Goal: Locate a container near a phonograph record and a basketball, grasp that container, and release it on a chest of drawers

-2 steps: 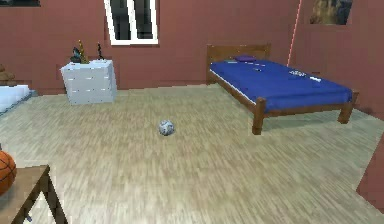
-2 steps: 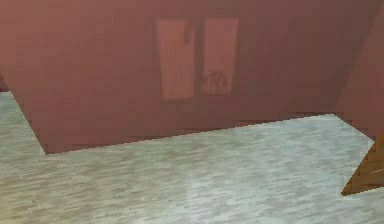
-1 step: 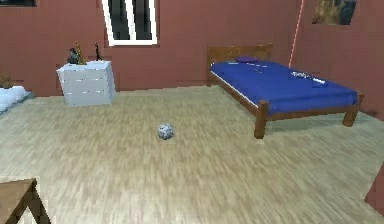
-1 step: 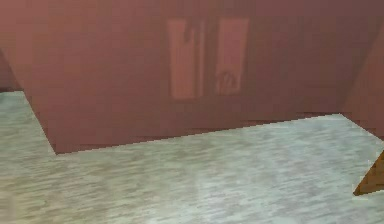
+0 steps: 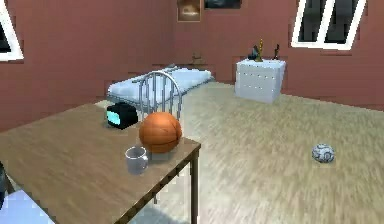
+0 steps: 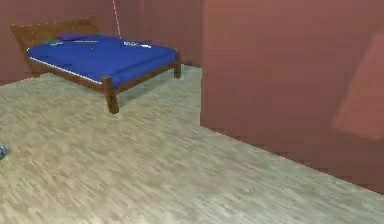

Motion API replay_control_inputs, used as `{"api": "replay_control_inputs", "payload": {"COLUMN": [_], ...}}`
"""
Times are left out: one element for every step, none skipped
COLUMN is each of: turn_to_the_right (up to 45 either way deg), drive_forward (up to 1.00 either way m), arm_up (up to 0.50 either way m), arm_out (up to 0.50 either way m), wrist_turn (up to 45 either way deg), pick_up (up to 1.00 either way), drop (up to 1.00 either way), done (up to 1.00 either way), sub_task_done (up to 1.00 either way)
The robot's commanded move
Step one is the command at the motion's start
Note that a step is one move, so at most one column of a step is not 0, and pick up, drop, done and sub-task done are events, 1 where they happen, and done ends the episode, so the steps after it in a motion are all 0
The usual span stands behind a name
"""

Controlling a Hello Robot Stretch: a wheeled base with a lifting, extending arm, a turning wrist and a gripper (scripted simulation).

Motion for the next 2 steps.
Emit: {"api": "replay_control_inputs", "payload": {"turn_to_the_right": [-45.0, -45.0], "drive_forward": [0.00, 0.00], "arm_up": [0.00, 0.00], "arm_out": [0.00, 0.00], "wrist_turn": [0.0, 0.0], "pick_up": [0.00, 0.00], "drop": [0.00, 0.00], "done": [0.00, 0.00], "sub_task_done": [0.00, 0.00]}}
